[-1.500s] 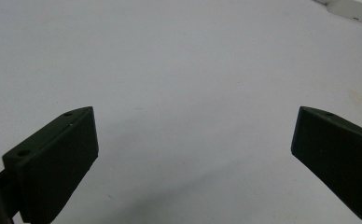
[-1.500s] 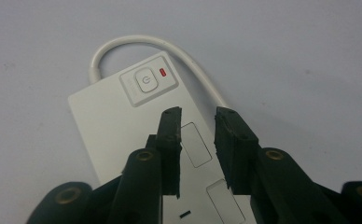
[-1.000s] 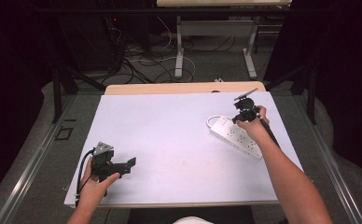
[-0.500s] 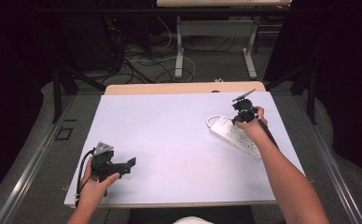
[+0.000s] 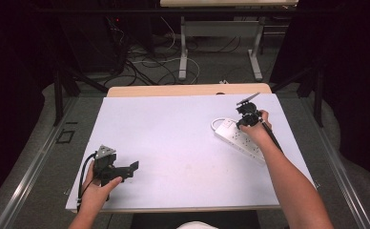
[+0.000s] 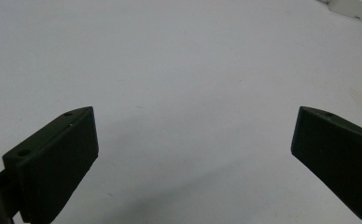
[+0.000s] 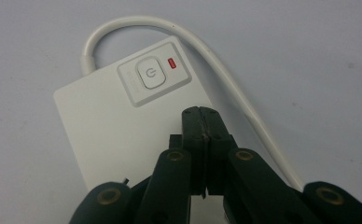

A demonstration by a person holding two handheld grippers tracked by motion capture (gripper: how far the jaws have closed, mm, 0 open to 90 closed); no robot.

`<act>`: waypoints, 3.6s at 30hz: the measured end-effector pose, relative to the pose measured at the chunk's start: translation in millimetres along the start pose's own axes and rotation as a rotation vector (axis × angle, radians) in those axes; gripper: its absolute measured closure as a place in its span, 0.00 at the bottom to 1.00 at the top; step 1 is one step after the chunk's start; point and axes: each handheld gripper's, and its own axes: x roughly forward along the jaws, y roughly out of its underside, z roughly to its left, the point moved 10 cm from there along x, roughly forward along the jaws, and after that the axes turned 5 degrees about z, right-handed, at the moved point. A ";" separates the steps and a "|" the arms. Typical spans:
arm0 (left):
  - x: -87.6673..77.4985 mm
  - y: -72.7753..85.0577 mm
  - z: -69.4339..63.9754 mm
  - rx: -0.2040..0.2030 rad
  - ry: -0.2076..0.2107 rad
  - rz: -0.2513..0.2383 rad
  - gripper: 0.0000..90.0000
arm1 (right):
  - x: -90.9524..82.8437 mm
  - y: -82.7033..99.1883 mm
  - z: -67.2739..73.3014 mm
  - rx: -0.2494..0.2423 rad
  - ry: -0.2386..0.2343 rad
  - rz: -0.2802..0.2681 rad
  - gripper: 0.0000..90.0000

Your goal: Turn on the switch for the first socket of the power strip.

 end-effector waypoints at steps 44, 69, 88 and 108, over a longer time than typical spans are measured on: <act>-0.6 0.8 -0.2 0.008 0.007 0.011 0.01 | 3.8 -0.6 2.0 -0.015 0.005 -0.037 1.00; 1.0 0.7 2.7 -0.004 0.002 0.002 0.01 | -2.0 -4.8 -3.7 0.036 -0.015 -0.063 0.94; 3.0 -0.8 4.7 -0.006 -0.003 -0.006 0.01 | -11.2 -7.6 -11.9 0.064 -0.001 -0.090 0.78; 1.0 2.3 3.0 0.003 0.008 0.019 0.01 | -28.3 -10.6 -4.3 0.046 -0.028 -0.155 0.40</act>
